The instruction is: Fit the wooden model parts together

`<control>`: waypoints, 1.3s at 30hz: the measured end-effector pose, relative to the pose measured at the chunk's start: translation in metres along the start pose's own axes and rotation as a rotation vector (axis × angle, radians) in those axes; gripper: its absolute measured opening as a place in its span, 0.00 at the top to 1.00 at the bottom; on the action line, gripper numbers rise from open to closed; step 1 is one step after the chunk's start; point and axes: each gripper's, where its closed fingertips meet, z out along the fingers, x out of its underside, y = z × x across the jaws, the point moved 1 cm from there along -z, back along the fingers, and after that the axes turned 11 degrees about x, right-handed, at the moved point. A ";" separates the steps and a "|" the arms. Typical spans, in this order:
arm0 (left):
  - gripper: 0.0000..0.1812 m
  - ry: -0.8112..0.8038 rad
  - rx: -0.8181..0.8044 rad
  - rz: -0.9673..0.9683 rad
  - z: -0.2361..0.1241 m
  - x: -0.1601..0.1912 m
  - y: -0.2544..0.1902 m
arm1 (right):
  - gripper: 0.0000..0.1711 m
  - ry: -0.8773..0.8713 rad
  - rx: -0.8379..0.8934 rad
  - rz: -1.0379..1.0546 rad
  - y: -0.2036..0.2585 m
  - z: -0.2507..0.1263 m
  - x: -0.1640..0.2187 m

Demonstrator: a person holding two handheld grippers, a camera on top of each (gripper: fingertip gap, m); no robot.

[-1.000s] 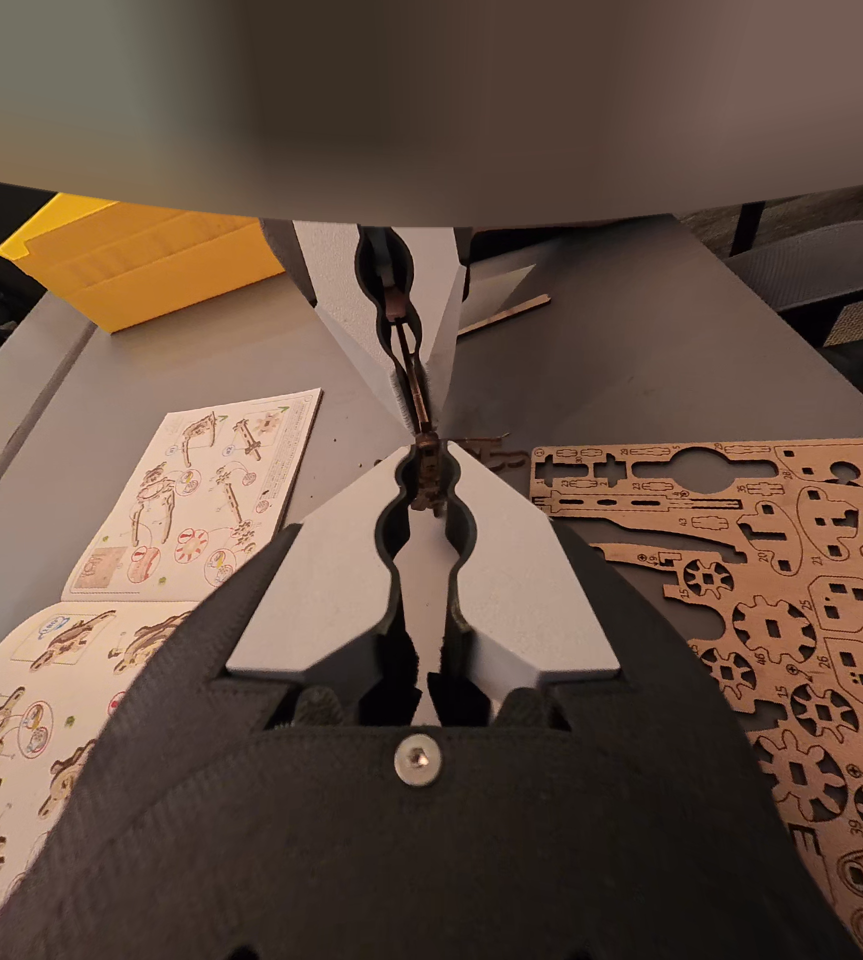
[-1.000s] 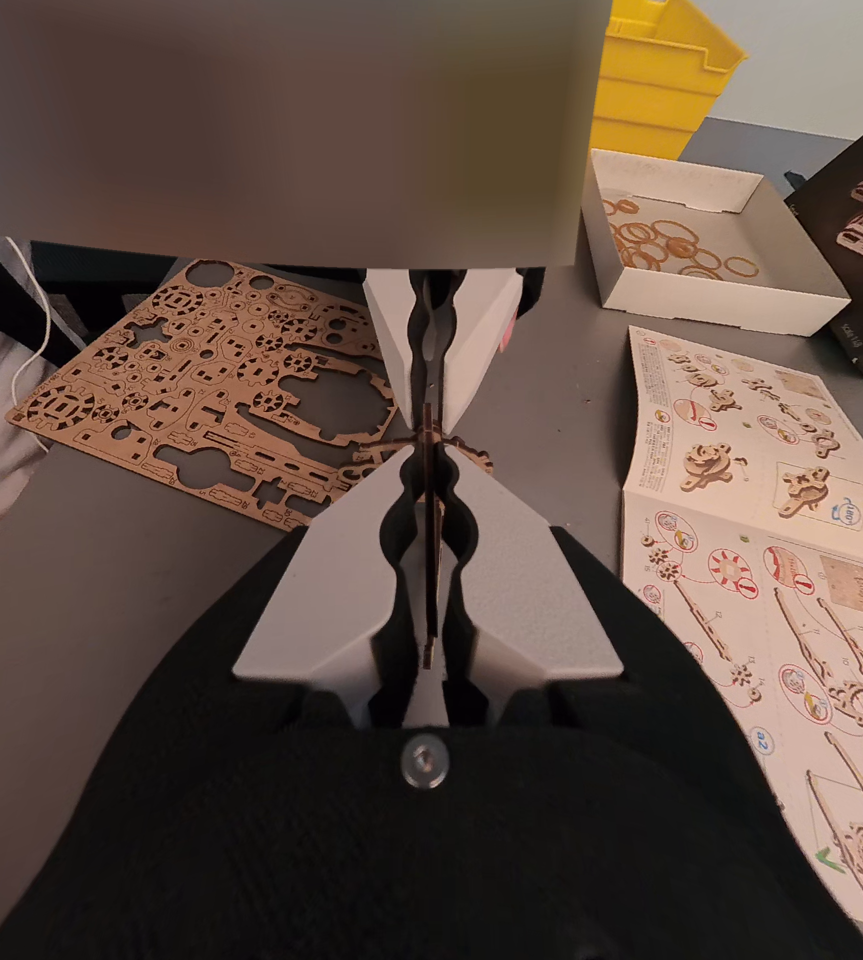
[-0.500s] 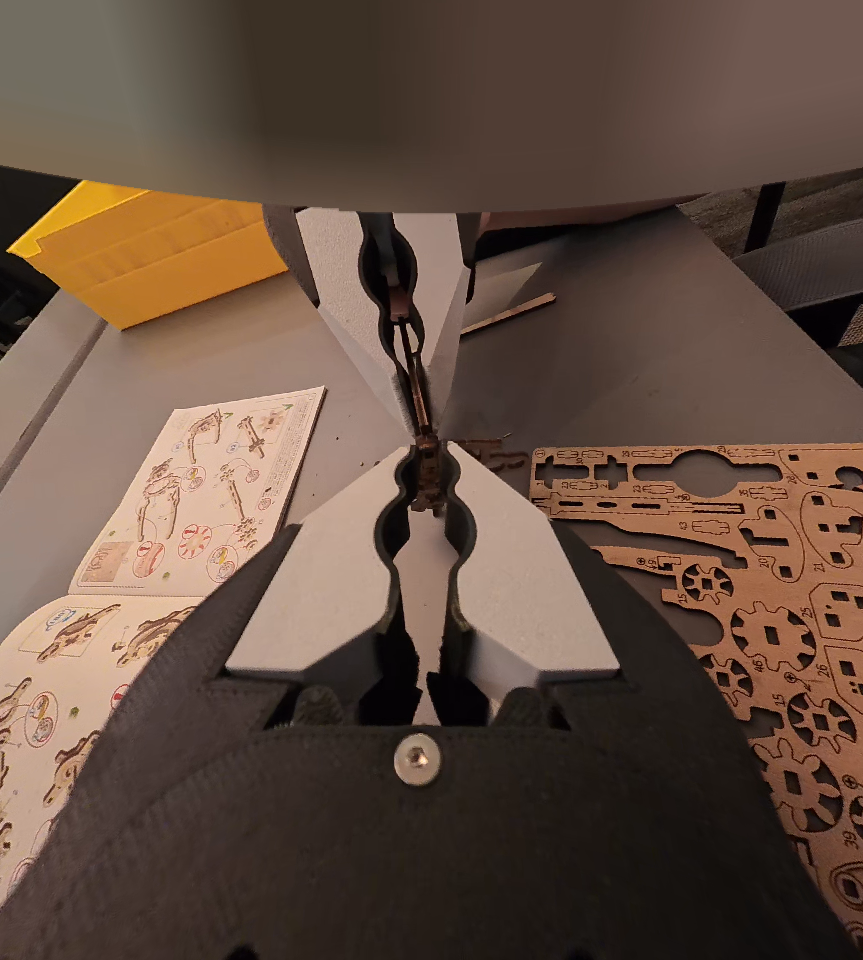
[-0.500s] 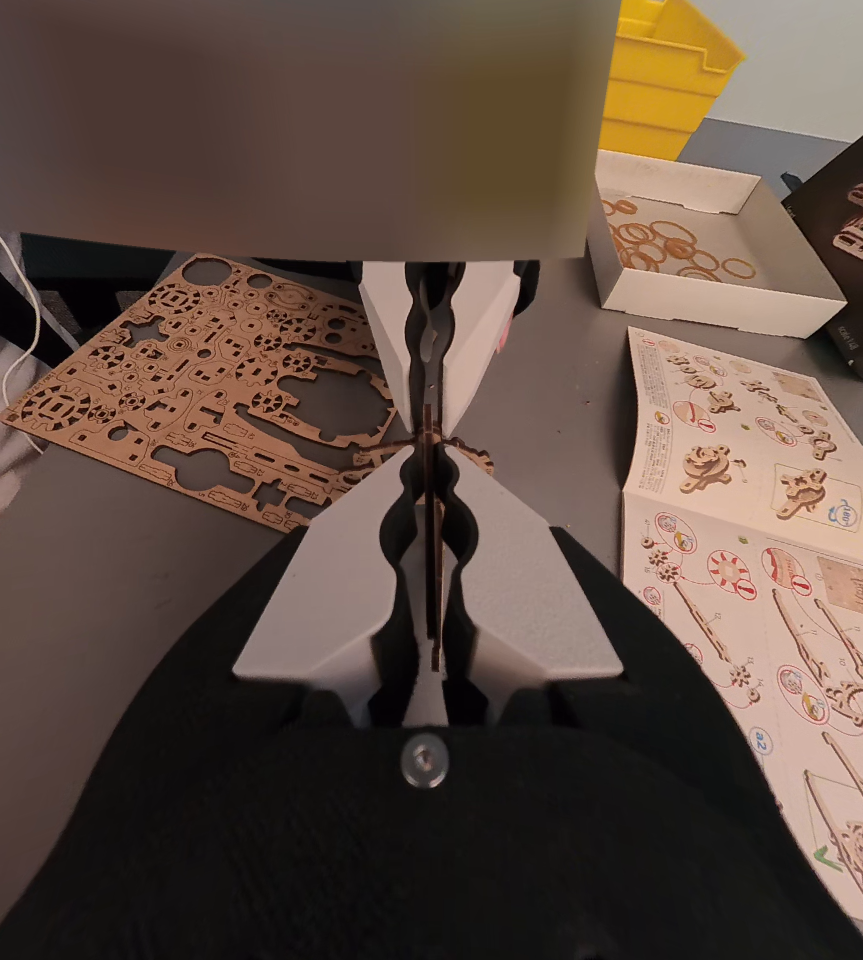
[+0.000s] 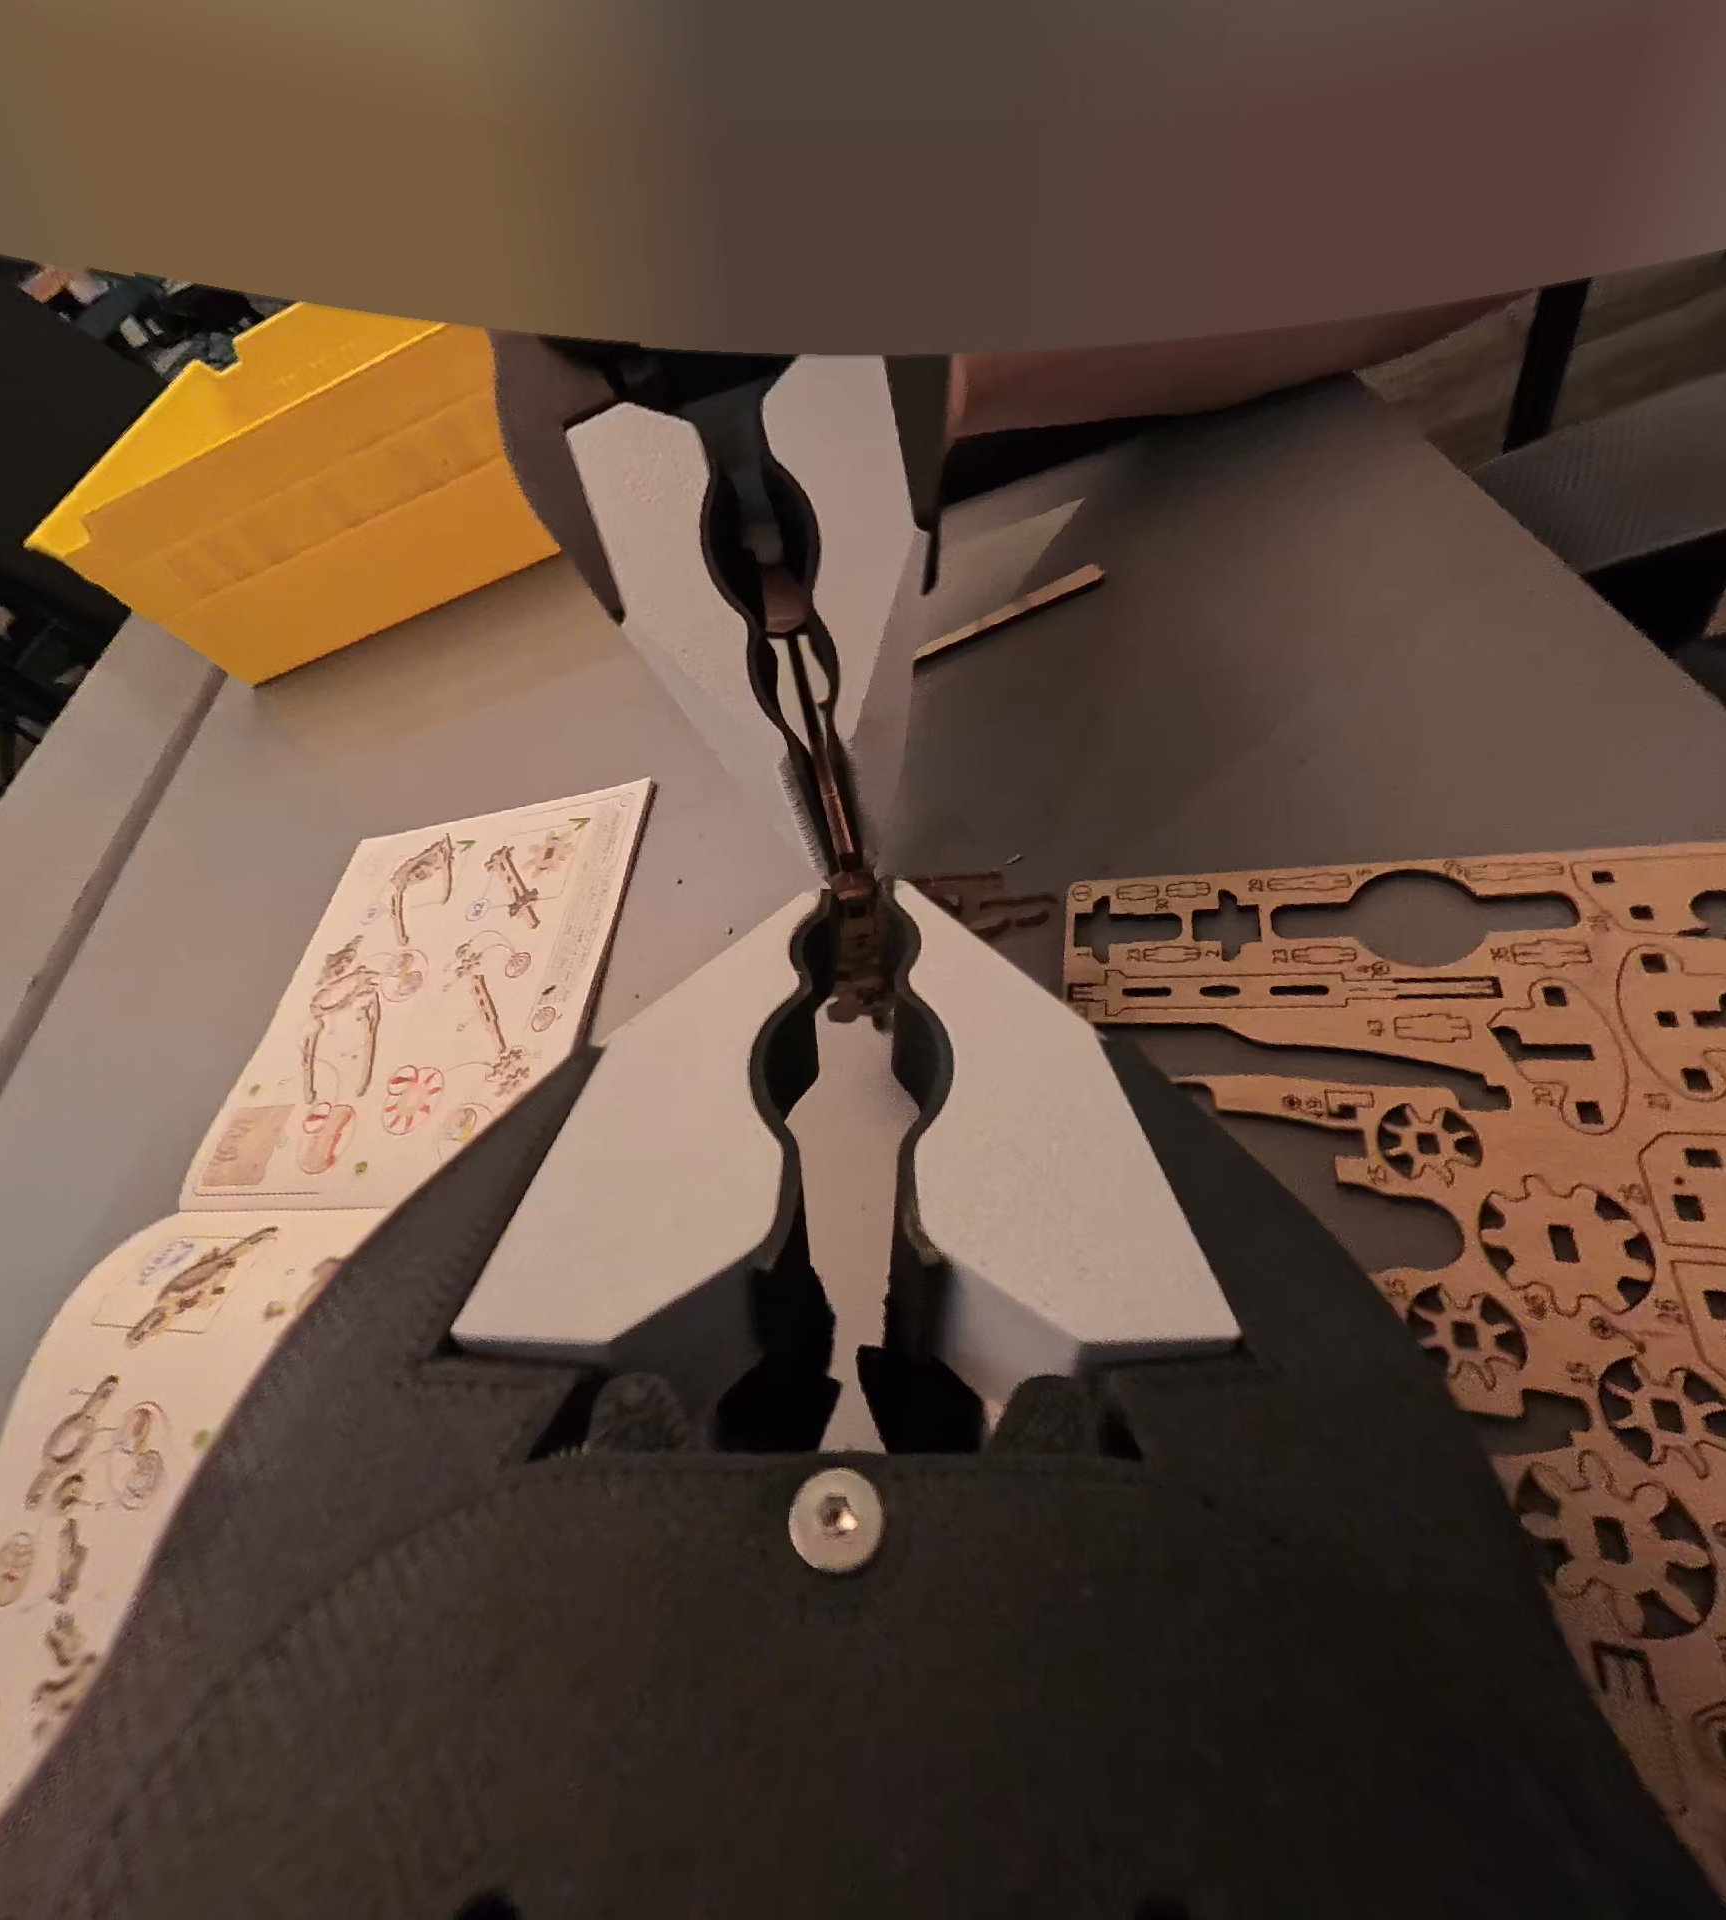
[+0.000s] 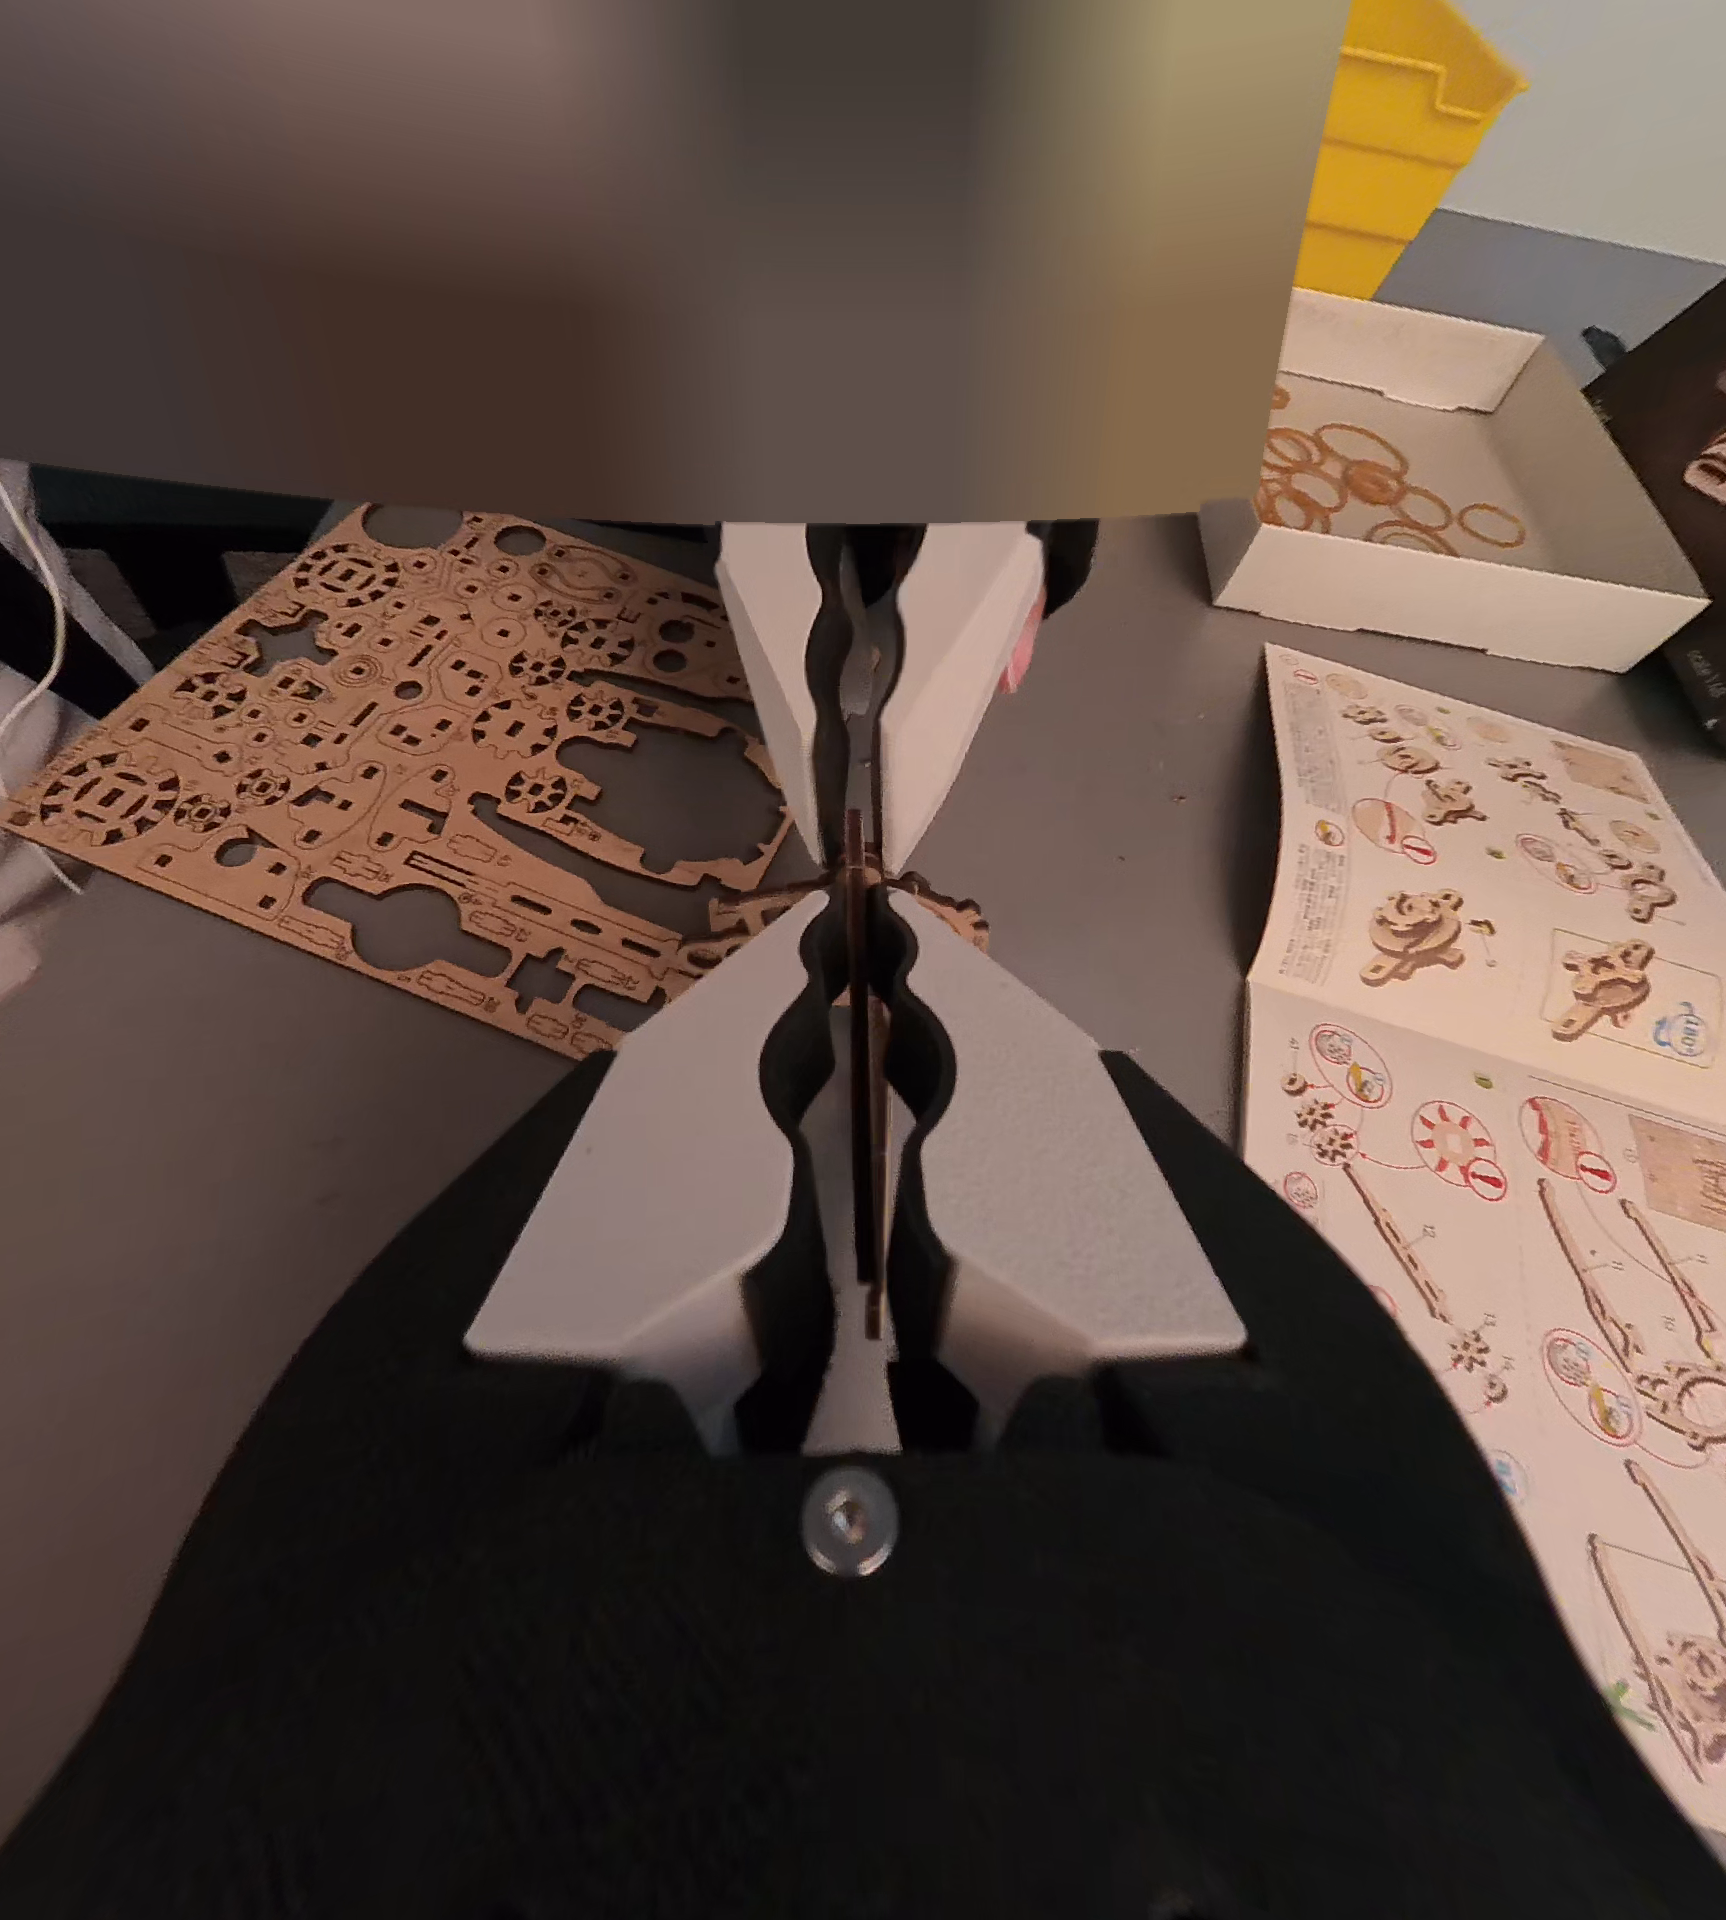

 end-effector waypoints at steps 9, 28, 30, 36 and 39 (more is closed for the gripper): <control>0.97 -0.019 -0.015 0.018 -0.003 0.001 0.000 | 1.00 -0.024 0.002 0.025 -0.002 0.000 0.000; 0.98 -0.041 -0.005 -0.043 -0.003 0.001 0.003 | 1.00 -0.027 0.009 0.042 -0.005 -0.001 0.000; 0.98 -0.046 -0.007 -0.043 -0.004 0.001 0.003 | 1.00 -0.026 0.012 0.035 -0.005 -0.001 0.000; 0.98 -0.047 -0.003 -0.036 -0.004 0.001 0.002 | 1.00 -0.027 0.007 0.036 -0.004 -0.001 0.000; 1.00 -0.061 -0.008 -0.033 -0.006 -0.001 0.003 | 1.00 -0.026 0.007 0.035 -0.004 -0.001 0.000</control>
